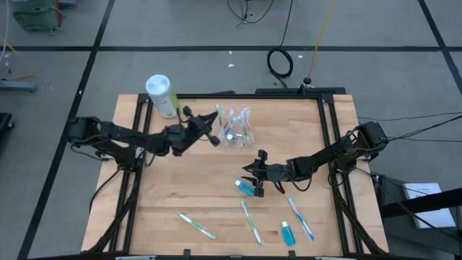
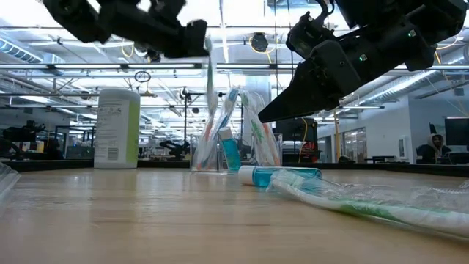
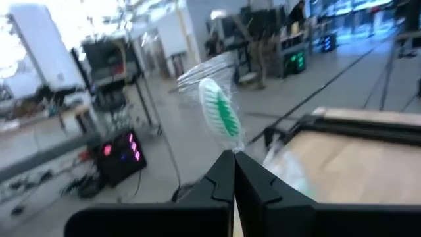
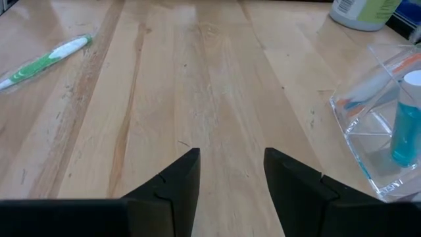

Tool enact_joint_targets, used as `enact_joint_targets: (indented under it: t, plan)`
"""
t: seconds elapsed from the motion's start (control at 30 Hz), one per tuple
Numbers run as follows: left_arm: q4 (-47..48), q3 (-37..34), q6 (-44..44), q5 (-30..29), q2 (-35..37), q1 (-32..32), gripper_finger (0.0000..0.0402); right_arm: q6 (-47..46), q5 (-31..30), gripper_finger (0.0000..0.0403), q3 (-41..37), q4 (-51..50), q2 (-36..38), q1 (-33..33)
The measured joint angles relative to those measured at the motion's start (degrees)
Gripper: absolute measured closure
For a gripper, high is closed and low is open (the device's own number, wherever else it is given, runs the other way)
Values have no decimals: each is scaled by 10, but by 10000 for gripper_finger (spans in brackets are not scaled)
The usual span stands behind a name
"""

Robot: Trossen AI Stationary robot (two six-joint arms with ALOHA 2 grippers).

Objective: Pick & Place toothbrushing station
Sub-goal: Put the green toothbrush to the left of the transparent organizer, then put the blue toothbrush to the right of the transparent organizer

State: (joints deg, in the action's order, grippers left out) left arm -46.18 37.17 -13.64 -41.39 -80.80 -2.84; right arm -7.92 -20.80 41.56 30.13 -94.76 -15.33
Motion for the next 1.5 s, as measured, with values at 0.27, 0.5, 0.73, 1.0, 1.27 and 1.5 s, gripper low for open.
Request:
enact_joint_targets:
  t: [0.27,0.5,0.73,1.0,1.27,1.5]
  plan:
    - [32,0,37,-23,-82,-23,398,-4,0,243,0,0,0,0]
    - [91,0,143,-7,-113,-13,397,-12,0,243,0,19,0,0]
    - [126,0,184,-15,-109,2,391,-15,0,243,0,22,0,0]
    - [159,0,195,-6,-53,29,303,-16,-1,243,0,5,16,-2]
    - [229,0,178,-17,73,87,245,-91,2,243,0,-145,125,-37]
    - [294,0,200,-17,122,109,243,-271,104,243,0,-241,166,-105]
